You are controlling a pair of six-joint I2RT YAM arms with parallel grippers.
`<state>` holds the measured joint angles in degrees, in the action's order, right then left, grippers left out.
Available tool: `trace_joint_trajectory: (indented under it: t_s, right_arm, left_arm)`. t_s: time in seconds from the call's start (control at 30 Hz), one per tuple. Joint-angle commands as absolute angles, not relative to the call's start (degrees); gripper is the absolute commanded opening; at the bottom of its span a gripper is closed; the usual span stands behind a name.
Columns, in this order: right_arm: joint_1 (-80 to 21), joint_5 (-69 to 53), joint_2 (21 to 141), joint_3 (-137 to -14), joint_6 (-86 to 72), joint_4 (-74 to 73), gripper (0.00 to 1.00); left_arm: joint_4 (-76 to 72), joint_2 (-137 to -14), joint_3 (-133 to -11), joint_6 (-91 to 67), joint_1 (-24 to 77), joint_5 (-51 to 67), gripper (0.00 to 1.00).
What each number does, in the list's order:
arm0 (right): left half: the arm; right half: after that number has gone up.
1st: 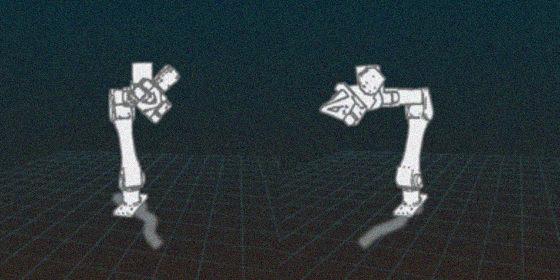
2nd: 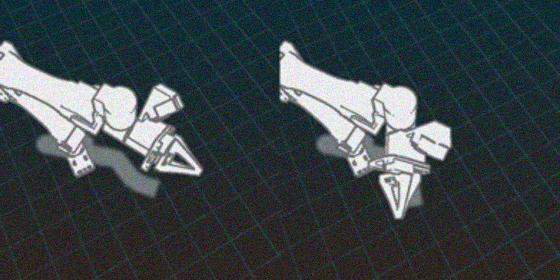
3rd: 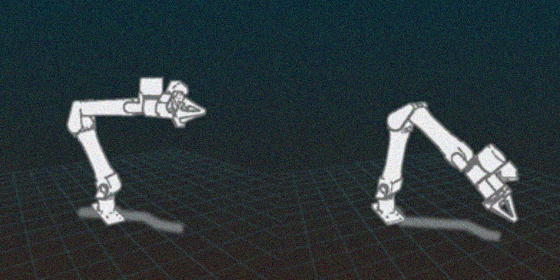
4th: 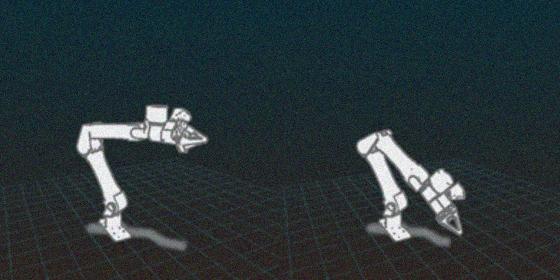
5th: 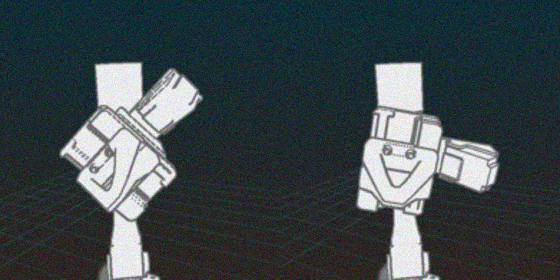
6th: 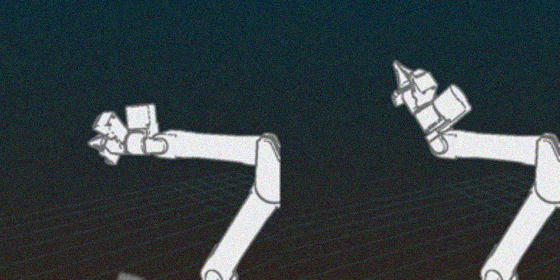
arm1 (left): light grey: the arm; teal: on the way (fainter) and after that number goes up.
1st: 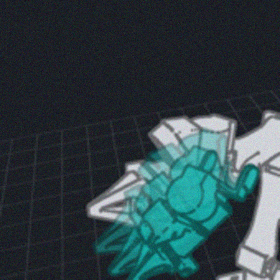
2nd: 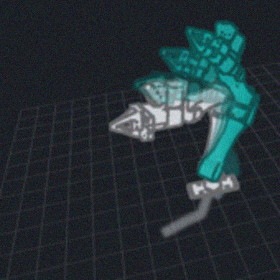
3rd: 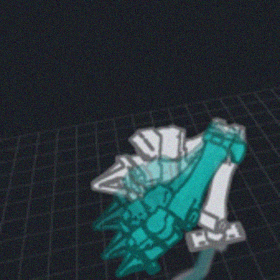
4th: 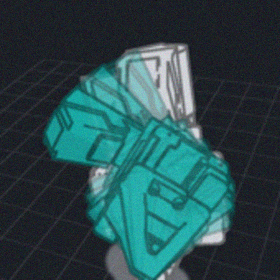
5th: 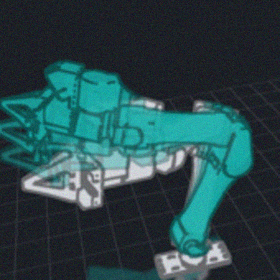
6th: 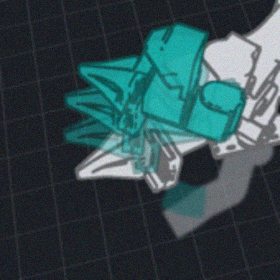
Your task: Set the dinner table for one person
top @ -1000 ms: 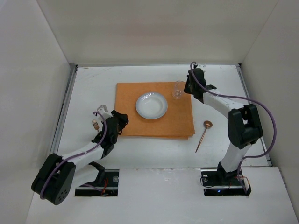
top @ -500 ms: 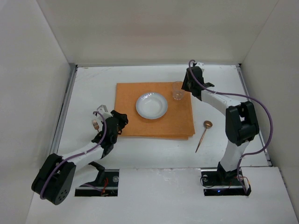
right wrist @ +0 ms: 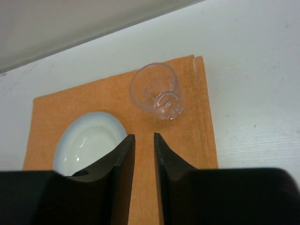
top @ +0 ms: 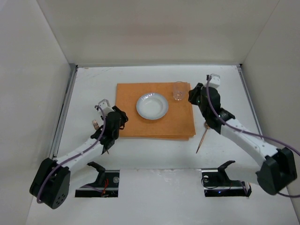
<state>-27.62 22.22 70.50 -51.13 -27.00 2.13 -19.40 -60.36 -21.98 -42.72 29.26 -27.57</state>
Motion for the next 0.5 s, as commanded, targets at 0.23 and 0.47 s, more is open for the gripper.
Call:
trace_joint_trajectory:
  t_s: [0.23,0.47]
  right_arm:
    - [-40.1,25.1,58.6,-31.1,-32.2,16.9,0.21]
    - [-40.2,20.8,59.8,-27.9,-34.5,21.6,0.3]
  left_arm:
    - [27.0,-48.7,-28.6,-48.3,26.7,-38.9,0.45]
    - [31.6,-53.3,-28.3,-51.9,24.8,-39.3,0.3]
